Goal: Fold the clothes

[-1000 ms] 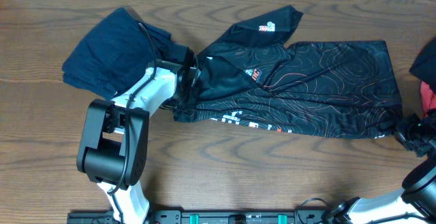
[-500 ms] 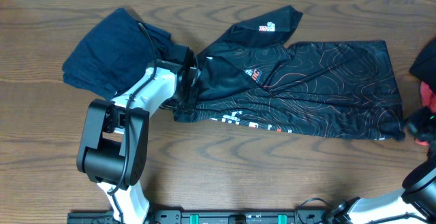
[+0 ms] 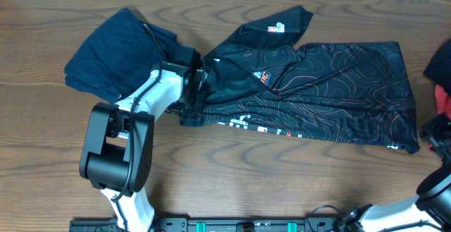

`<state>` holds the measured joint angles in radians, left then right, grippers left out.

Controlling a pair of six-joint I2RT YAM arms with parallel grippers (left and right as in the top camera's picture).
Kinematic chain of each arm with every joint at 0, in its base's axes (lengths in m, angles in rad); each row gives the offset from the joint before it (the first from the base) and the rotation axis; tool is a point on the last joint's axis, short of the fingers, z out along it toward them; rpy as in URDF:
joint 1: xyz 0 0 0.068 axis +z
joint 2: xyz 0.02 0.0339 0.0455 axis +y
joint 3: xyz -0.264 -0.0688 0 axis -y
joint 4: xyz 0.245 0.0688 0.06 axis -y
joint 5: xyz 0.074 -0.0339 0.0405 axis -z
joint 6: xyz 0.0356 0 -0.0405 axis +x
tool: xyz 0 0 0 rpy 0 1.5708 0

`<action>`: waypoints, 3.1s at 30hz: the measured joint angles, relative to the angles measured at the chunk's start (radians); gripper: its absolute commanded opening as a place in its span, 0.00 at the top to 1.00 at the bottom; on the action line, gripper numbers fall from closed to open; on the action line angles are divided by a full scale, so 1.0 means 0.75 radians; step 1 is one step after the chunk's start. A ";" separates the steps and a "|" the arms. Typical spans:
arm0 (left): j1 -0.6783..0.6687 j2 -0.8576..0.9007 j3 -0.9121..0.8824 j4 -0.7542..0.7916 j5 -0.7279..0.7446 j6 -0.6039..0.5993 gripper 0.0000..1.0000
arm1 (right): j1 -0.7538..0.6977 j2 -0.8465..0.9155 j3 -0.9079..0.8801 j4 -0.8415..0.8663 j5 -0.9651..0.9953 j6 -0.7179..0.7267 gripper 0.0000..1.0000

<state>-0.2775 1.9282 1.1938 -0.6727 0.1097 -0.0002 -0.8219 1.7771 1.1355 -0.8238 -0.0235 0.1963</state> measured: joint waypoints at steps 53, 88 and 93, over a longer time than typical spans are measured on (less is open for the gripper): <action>-0.001 0.000 0.000 -0.013 0.019 0.000 0.94 | -0.034 -0.001 -0.136 0.138 -0.208 0.069 0.99; 0.000 -0.257 0.211 -0.506 -0.046 0.027 0.36 | 0.065 -0.001 -0.018 -0.102 -0.445 0.102 0.78; 0.000 -0.350 0.219 -0.515 -0.017 -0.020 0.43 | 0.089 -0.005 -0.168 0.046 -0.217 0.253 0.82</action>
<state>-0.2775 1.6653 1.3582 -1.0588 0.0971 -0.0151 -0.7551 1.7737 1.0092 -0.7891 -0.1860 0.3859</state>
